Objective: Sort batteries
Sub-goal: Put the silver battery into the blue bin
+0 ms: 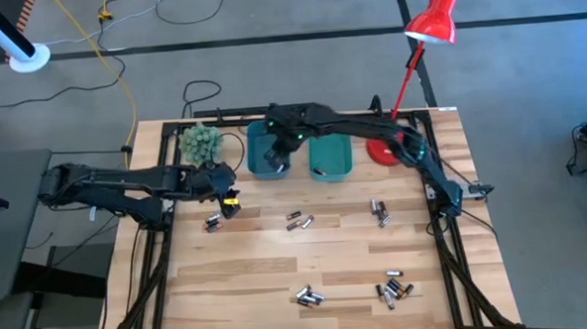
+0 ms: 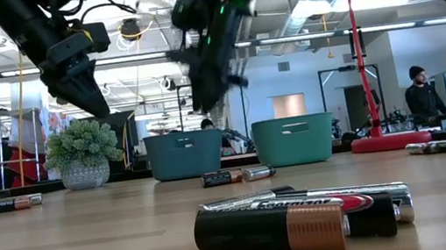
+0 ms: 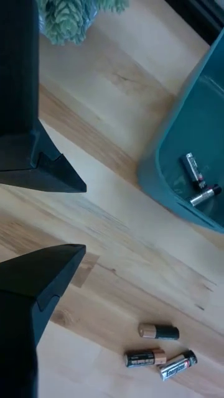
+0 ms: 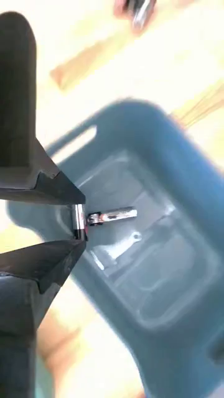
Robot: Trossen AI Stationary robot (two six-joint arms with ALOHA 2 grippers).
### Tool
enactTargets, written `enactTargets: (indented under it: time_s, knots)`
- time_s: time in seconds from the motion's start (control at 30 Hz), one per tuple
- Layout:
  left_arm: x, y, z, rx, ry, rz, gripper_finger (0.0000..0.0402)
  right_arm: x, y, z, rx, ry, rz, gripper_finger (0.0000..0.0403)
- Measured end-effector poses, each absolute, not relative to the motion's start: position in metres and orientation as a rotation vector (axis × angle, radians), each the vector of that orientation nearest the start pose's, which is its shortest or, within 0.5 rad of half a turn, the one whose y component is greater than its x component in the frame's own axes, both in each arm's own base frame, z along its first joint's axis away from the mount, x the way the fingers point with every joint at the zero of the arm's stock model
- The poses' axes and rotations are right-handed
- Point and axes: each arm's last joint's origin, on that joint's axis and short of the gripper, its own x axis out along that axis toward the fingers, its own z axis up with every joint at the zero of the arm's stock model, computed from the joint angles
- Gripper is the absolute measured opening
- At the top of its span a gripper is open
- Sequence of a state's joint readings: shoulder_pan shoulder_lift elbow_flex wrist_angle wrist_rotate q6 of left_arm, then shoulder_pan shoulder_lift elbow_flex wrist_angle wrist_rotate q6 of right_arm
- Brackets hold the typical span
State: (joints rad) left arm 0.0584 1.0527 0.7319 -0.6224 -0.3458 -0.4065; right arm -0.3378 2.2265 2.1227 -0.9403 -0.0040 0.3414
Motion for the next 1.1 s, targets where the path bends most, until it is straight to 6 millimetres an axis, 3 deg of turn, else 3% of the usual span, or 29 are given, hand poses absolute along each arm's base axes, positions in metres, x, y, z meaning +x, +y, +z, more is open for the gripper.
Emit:
enactTargets:
  time_s: [0.17,0.3,0.53,0.8,0.93,1.1]
  knots:
    - [0.195,0.023,0.236,-0.239,0.846,0.565,0.0141,0.424,-0.144,0.318,0.409,0.927,-0.486,0.0118]
    - [0.195,0.023,0.236,-0.217,0.853,0.555,0.0141,0.395,-0.123,0.335,0.332,0.939,-0.548,0.0118]
    - [0.194,0.023,0.235,-0.177,0.883,0.539,0.0141,0.322,-0.082,0.315,0.460,0.911,-0.624,0.0118]
    - [0.176,0.020,0.224,-0.256,1.084,0.582,0.0141,0.230,-0.033,0.292,0.640,0.805,-0.771,0.0118]
    - [0.176,0.020,0.220,-0.284,1.126,0.592,0.0141,0.202,-0.017,0.282,0.717,0.749,-0.803,0.0118]
    - [0.184,0.017,0.209,-0.337,1.220,0.514,0.0141,0.185,-0.003,0.267,0.785,0.732,-0.808,0.0118]
